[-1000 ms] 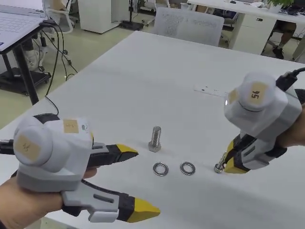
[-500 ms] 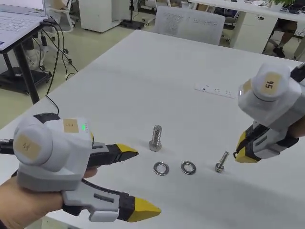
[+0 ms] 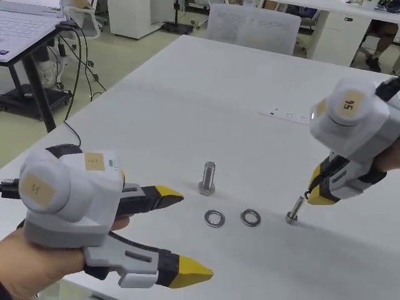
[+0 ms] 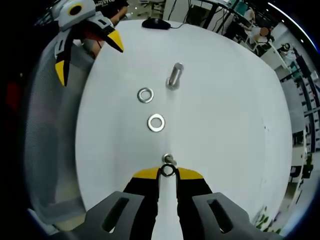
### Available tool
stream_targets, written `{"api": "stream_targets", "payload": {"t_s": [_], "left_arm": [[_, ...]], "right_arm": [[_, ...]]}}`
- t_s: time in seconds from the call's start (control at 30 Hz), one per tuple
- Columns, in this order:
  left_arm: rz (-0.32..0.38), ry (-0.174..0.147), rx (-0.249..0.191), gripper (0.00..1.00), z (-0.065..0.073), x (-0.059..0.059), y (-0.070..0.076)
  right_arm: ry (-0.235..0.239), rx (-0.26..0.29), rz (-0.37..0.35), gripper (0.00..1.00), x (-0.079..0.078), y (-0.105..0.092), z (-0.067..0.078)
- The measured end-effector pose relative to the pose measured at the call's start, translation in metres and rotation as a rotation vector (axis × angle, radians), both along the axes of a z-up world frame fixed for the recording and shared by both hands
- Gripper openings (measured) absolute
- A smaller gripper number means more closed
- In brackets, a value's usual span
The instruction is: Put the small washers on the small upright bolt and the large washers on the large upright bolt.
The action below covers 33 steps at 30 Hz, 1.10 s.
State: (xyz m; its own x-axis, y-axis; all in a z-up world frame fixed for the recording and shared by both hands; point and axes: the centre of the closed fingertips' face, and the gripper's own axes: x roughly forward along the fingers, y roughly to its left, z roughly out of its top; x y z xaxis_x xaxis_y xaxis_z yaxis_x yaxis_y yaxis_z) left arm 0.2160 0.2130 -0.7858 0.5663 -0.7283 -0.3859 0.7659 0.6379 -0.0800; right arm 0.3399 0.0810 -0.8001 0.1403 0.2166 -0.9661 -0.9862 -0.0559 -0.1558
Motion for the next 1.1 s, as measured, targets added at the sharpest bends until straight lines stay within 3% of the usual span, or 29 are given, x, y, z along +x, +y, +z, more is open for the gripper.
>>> {"api": "stream_targets", "payload": {"t_s": [1.1], "left_arm": [[0.007, -0.004, 0.003, 0.72, 0.0, 0.006, 0.004]], "right_arm": [[0.032, -0.03, 0.014, 0.13, 0.011, 0.002, -0.018]]}}
